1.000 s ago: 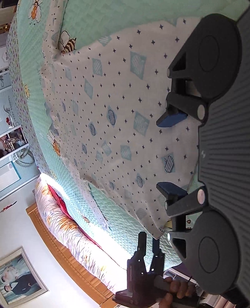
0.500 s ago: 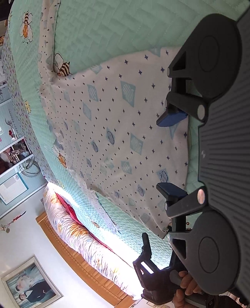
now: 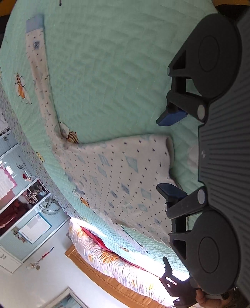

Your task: Fold clothes

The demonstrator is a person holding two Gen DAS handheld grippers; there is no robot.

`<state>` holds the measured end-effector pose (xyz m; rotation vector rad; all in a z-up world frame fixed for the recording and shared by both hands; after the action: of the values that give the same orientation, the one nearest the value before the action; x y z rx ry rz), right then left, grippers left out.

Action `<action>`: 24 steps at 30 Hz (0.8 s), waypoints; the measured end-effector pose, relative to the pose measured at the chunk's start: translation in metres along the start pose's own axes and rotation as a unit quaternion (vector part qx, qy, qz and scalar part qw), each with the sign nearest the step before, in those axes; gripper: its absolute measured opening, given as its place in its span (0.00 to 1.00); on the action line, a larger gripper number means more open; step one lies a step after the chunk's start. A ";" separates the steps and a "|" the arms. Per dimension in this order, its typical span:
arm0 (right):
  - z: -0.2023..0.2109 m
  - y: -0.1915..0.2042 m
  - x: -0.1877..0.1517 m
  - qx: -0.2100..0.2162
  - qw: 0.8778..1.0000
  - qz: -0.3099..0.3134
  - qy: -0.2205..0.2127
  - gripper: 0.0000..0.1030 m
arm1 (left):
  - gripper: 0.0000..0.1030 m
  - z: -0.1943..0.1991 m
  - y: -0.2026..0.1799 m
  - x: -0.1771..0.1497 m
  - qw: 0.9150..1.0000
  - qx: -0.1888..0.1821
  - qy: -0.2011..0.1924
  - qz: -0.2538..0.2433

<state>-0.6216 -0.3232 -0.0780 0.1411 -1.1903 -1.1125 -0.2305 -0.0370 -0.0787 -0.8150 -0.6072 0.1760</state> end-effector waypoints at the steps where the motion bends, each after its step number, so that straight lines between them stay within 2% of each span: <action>1: -0.003 -0.005 0.002 0.002 1.000 -0.022 -0.001 0.65 | 0.62 0.001 -0.001 0.001 1.000 0.002 -0.006 -0.008; 2: -0.006 -0.010 0.003 0.005 0.999 -0.045 -0.003 0.65 | 0.62 0.001 -0.003 0.002 1.000 0.004 -0.013 -0.016; 6: -0.026 -0.014 0.010 0.017 0.997 -0.069 0.015 0.65 | 0.63 0.004 -0.006 0.009 0.999 0.014 -0.035 -0.039; 10: -0.037 -0.023 0.015 0.027 0.992 -0.117 0.026 0.63 | 0.63 0.005 -0.010 0.010 0.997 0.022 -0.039 -0.057; 11: -0.039 -0.024 0.015 0.026 0.992 -0.121 0.029 0.60 | 0.63 0.006 -0.014 0.009 0.997 0.017 -0.041 -0.069; 13: -0.040 -0.025 0.015 0.021 0.993 -0.111 0.038 0.39 | 0.63 0.008 -0.025 0.006 0.994 0.002 -0.046 -0.103; 14: -0.041 -0.027 0.014 0.018 0.993 -0.110 0.045 0.32 | 0.63 0.008 -0.034 0.003 0.990 -0.010 -0.049 -0.128; 15: -0.041 -0.030 0.012 0.015 0.993 -0.109 0.052 0.14 | 0.63 0.009 -0.042 0.000 0.987 -0.021 -0.051 -0.153; 16: -0.041 -0.030 0.011 0.015 0.993 -0.106 0.054 0.02 | 0.64 0.010 -0.051 -0.005 0.981 -0.035 -0.052 -0.181; 18: -0.040 -0.030 0.008 0.016 0.993 -0.098 0.056 0.02 | 0.66 0.006 -0.071 -0.019 0.966 -0.067 -0.045 -0.244; 21: -0.036 -0.018 0.012 0.013 0.997 -0.054 0.053 0.01 | 0.66 -0.009 -0.085 -0.039 0.948 -0.089 -0.014 -0.306; 24: -0.028 -0.011 0.024 0.006 0.998 -0.030 0.049 0.01 | 0.66 -0.027 -0.082 -0.048 0.943 -0.074 0.017 -0.323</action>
<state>-0.6076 -0.3595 -0.0810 0.2390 -1.1123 -1.1389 -0.2614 -0.1278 -0.0545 -0.7218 -0.8319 -0.4874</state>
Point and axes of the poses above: each gripper's, at about its wrist camera, not at the fingertips, and z roughly against the way its jaws point, y to its left, x to its top, the point moved 3 cm from there along -z, roughly the way its jaws point, and after that the axes turned 15 degrees about -y, right-handed, at the moved point
